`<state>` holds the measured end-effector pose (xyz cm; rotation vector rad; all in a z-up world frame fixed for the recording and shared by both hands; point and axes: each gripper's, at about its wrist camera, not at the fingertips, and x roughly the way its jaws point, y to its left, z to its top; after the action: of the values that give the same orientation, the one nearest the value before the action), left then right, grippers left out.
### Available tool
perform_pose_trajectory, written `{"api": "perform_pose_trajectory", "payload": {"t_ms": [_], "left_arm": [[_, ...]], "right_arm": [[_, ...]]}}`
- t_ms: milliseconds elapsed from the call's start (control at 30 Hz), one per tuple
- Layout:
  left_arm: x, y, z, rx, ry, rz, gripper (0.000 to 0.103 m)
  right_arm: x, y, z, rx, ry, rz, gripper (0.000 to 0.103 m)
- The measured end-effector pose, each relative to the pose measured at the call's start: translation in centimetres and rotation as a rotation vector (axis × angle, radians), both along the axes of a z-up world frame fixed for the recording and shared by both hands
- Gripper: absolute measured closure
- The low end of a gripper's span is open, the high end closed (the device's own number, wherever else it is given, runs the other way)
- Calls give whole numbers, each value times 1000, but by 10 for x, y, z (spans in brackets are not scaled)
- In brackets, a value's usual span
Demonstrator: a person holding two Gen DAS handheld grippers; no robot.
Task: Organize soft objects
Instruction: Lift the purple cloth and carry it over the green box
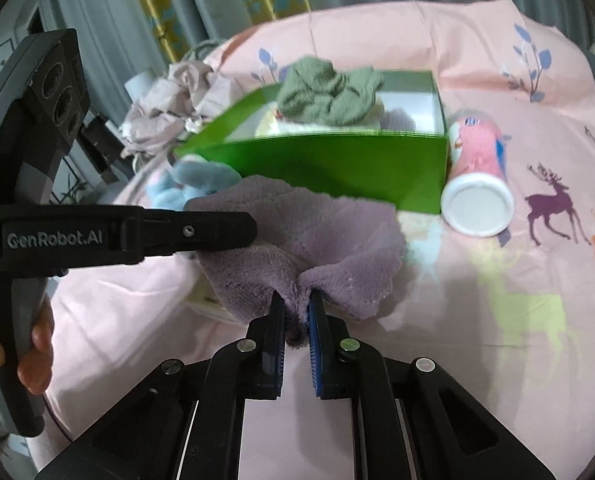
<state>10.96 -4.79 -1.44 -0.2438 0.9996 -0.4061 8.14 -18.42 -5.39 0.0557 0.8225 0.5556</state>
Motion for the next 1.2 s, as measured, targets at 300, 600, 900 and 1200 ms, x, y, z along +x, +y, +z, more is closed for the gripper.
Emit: {"api": "perform_pose_trajectory", "payload": {"t_ms": [300, 600, 900, 1200], "left_arm": [[-39, -2, 27, 55, -115, -29, 93], [-66, 10, 47, 49, -163, -7, 93], [-86, 16, 68, 61, -234, 8, 93], [-89, 27, 85, 56, -297, 18, 93]], "right_arm": [[-37, -3, 32, 12, -109, -2, 91], [-64, 6, 58, 12, -187, 21, 91], [-80, 15, 76, -4, -234, 43, 91], [-84, 24, 93, 14, -286, 39, 91]]}}
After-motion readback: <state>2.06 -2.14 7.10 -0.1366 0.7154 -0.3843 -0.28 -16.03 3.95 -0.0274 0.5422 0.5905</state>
